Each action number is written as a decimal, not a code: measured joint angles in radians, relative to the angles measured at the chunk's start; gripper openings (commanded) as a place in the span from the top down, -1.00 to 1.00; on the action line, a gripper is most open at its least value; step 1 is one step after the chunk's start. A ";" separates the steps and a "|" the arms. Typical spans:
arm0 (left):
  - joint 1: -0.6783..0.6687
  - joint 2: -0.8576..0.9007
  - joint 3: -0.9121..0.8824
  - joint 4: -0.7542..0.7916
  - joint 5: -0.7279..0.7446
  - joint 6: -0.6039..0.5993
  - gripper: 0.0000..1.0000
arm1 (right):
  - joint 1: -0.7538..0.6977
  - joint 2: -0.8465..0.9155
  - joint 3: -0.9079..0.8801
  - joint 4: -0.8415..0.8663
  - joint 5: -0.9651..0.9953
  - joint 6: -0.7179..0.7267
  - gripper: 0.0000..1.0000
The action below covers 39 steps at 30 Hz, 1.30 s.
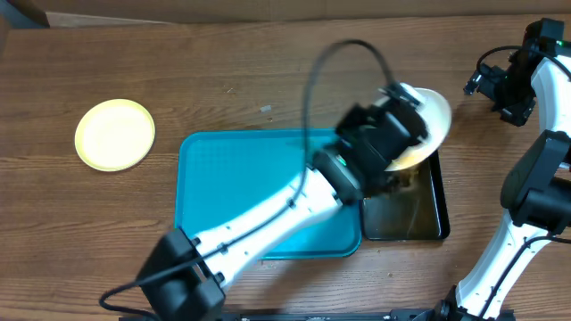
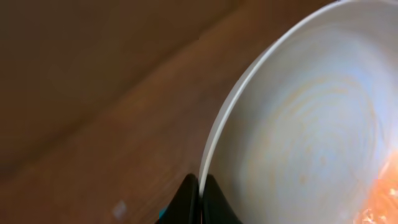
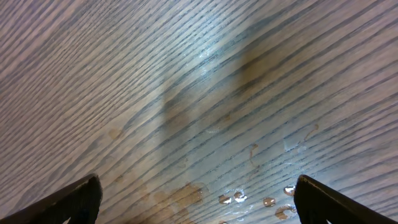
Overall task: Clean dirty plates on tray and stack at the side
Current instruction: 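Lift the white plate with the left gripper and carry it left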
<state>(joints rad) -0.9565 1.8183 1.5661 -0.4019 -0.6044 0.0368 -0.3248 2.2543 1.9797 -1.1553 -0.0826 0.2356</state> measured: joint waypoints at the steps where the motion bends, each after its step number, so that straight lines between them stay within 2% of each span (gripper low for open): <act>1: -0.029 0.000 0.000 0.035 -0.049 0.042 0.92 | 0.000 0.000 0.000 0.000 0.000 0.000 -1.00; 7: -0.135 0.000 0.003 0.287 -0.292 0.340 0.92 | 0.000 0.000 0.000 0.000 0.000 -0.001 -1.00; 13: -0.161 0.000 0.006 0.517 -0.418 0.606 0.91 | 0.000 0.000 0.000 0.000 0.000 0.000 -1.00; 17: -0.161 0.000 0.007 0.593 -0.447 0.697 0.92 | 0.000 0.000 0.000 0.000 0.000 -0.001 -1.00; 21: -0.161 0.000 0.007 0.595 -0.459 0.719 0.92 | 0.000 0.000 0.000 0.000 -0.001 0.000 -1.00; 25: -0.161 0.000 0.011 0.457 -0.462 0.605 0.92 | 0.000 0.000 0.000 0.000 0.000 0.000 -1.00; 28: -0.149 0.000 0.015 0.251 -0.422 0.434 0.92 | 0.000 0.000 0.000 0.001 -0.004 0.000 -1.00; 30: -0.129 0.001 0.016 0.102 -0.339 0.307 0.91 | 0.000 0.000 0.000 0.000 -0.006 -0.001 -1.00; 33: -0.060 0.006 0.014 -0.068 -0.128 0.106 0.92 | 0.000 0.000 0.000 0.001 -0.007 -0.001 -1.00; 39: 0.179 0.023 0.014 -0.154 0.274 -0.145 0.91 | 0.000 0.000 0.000 0.000 -0.006 0.000 -1.00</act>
<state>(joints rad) -0.7773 1.8416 1.5803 -0.5556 -0.3302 -0.1078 -0.3248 2.2543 1.9797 -1.1549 -0.0891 0.2352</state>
